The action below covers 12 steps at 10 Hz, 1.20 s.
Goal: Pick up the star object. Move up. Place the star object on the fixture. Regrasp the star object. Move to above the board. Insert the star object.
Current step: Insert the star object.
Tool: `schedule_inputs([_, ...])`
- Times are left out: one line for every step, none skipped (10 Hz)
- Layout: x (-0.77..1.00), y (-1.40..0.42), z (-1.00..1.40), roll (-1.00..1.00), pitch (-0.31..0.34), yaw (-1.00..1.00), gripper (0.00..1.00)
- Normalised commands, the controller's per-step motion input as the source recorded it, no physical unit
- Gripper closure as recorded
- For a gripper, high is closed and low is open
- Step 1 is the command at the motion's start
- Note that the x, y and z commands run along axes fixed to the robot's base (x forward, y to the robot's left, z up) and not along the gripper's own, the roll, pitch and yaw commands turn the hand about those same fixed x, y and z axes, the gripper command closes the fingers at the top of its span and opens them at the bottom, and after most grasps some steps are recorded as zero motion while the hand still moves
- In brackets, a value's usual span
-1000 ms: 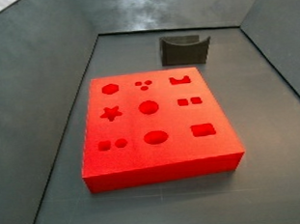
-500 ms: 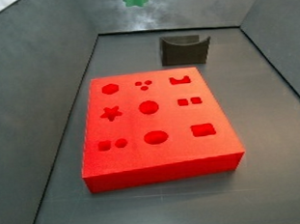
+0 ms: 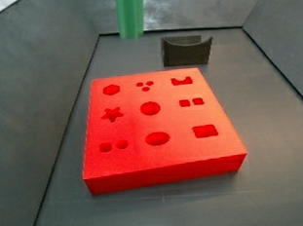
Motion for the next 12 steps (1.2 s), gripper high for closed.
schedule_inputs([-0.2,-0.24,-0.61,-0.18,-0.157,-0.69,1.0])
schedule_inputs([-0.21,-0.25,-0.62,-0.18,-0.154,-0.67,1.0])
schedule_inputs([-0.2,-0.25,-0.64,-0.18,-0.144,-0.66,1.0])
schedule_inputs([-0.24,-0.08,-0.53,-0.16,-0.043,-0.54,1.0])
schedule_inputs([-0.11,0.0,0.0,0.0,0.076,-0.04,1.0])
schedule_inputs([-0.1,-0.02,-0.01,0.0,0.0,-0.04,1.0])
schedule_inputs([-0.15,0.0,-0.52,0.0,-0.01,-0.09,1.0])
schedule_inputs([-0.17,0.0,-0.62,0.0,-0.031,-0.11,1.0])
schedule_inputs([-0.18,0.0,-0.54,0.0,-0.02,-0.06,1.0])
schedule_inputs([0.0,0.0,-0.17,-0.02,-0.053,-0.01,1.0])
schedule_inputs([0.0,0.0,-0.17,-0.01,-0.07,-0.01,1.0])
schedule_inputs([-0.13,0.0,-0.34,0.0,-0.019,-0.07,1.0])
